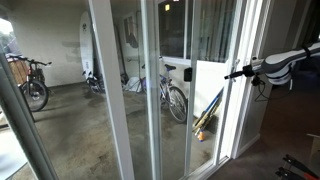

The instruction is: Open the sliding door

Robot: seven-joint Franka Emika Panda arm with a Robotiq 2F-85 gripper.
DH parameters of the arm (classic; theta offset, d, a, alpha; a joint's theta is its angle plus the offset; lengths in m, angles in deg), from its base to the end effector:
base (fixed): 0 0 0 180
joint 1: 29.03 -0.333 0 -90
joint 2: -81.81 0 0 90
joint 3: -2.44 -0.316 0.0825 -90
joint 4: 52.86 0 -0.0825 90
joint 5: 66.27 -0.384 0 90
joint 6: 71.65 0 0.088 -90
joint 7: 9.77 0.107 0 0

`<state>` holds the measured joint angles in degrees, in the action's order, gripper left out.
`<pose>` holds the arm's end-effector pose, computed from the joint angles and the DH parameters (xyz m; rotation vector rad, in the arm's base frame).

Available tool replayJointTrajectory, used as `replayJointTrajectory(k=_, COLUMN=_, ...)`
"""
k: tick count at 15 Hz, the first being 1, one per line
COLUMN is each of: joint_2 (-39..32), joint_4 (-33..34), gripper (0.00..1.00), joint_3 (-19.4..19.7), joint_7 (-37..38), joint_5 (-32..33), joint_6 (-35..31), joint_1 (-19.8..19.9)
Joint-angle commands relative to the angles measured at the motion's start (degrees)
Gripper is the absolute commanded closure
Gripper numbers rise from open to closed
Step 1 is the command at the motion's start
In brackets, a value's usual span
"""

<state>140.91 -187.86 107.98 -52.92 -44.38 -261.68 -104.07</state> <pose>0.4792 -0.2817 0.2957 -2.5102 -0.1275 -1.5603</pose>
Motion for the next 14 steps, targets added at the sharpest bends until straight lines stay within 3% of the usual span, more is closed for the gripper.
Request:
replayJointTrajectory(k=1, joint_2=0.1, joint_4=0.1, gripper=0.0, joint_3=0.0, joint_7=0.4, joint_5=0.4, joint_6=0.1, joint_1=0.1)
replayJointTrajectory(k=8, joint_2=0.2, joint_4=0.1, gripper=0.0, joint_3=0.1, joint_7=0.4, joint_5=0.4, joint_6=0.1, joint_1=0.1)
replayJointTrajectory(k=14, joint_2=-3.1, joint_4=-1.6, gripper=0.0, joint_3=1.3, joint_7=0.8, joint_5=-0.2, joint_6=-5.5, joint_1=-7.8)
